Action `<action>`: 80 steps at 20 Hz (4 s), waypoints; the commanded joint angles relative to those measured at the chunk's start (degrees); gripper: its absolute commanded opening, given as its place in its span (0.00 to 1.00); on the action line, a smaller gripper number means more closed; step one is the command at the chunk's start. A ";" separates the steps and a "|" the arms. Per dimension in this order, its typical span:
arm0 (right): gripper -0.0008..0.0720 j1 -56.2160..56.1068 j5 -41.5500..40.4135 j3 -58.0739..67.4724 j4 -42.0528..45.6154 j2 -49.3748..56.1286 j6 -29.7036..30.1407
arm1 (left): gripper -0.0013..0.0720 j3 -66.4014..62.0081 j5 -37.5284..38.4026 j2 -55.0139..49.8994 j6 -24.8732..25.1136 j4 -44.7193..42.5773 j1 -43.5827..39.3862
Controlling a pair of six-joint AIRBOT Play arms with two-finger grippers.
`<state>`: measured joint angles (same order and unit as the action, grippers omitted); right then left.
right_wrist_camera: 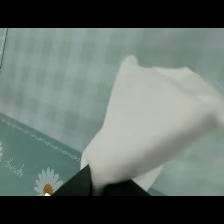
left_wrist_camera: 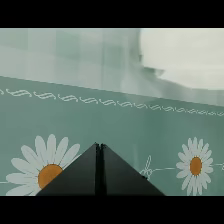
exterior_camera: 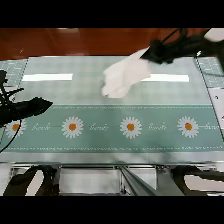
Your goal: Fold the shirts.
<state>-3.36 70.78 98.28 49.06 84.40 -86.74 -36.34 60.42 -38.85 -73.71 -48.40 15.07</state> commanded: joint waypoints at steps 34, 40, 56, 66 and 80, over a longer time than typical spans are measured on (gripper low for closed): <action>0.05 77.11 36.09 -41.13 48.24 -34.99 -5.11 | 0.06 0.00 -22.29 -0.37 2.78 -0.02 2.10; 0.56 77.11 36.09 -42.51 51.12 -35.01 -6.88 | 0.06 -0.59 -25.40 -5.03 2.80 -0.02 2.05; 0.04 -2.16 7.21 -15.98 51.98 -6.95 -12.79 | 0.06 -33.68 2.78 -34.05 -11.54 -18.97 -16.28; 0.04 -2.45 6.10 -15.98 47.12 -4.15 -12.87 | 0.06 -33.57 6.19 -34.05 -11.65 -18.93 -12.96; 0.04 -2.45 6.10 -15.98 47.12 -4.15 -12.87 | 0.06 -33.57 6.10 -34.07 -11.65 -18.93 -12.96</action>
<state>-5.74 76.86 82.24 96.18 80.23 -99.63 -69.87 66.50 -72.90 -85.34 -67.31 2.09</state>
